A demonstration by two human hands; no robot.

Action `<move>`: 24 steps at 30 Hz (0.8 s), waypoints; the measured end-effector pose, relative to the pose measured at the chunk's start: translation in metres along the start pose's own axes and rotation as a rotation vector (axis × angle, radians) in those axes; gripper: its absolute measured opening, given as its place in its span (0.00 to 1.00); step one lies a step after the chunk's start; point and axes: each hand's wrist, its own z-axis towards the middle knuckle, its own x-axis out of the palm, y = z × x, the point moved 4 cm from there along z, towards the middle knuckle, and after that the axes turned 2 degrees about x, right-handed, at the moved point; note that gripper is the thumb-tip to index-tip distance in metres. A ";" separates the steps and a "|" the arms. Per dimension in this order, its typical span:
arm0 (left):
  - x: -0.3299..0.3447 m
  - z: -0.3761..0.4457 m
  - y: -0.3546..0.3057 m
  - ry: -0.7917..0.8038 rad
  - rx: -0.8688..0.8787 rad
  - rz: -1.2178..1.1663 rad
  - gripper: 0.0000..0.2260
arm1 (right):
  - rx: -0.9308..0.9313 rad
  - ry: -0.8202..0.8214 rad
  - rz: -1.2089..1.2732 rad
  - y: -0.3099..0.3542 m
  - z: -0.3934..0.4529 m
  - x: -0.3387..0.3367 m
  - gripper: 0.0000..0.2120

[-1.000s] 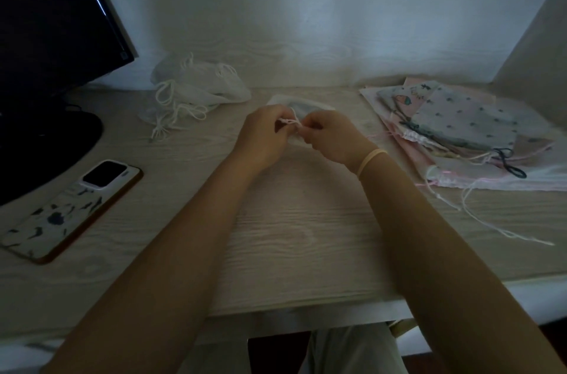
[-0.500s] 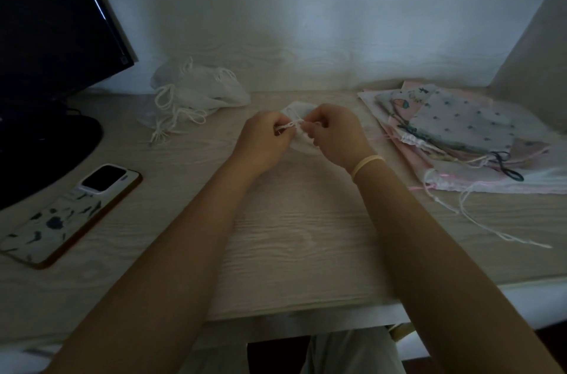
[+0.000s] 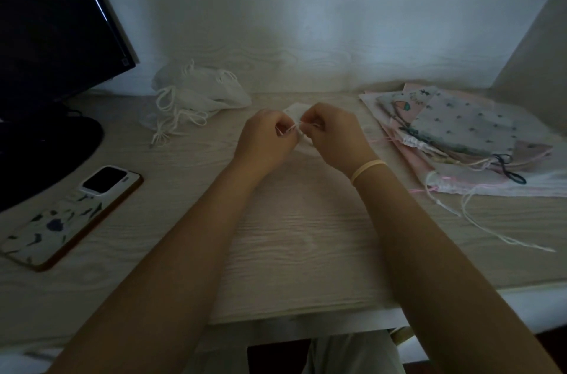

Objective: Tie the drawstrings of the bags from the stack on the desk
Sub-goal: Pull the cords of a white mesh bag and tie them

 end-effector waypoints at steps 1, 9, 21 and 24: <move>0.000 0.000 -0.001 0.003 -0.014 -0.023 0.02 | 0.009 -0.004 0.046 0.000 0.000 -0.001 0.05; -0.005 0.003 0.009 0.168 -0.179 -0.321 0.05 | 0.138 -0.018 0.270 -0.008 0.002 -0.007 0.07; 0.001 -0.005 0.007 0.252 -0.250 -0.382 0.11 | 0.152 0.150 0.349 -0.009 -0.001 0.004 0.24; 0.003 -0.007 0.007 0.280 -0.289 -0.496 0.12 | 0.137 0.123 0.344 -0.010 0.000 0.005 0.21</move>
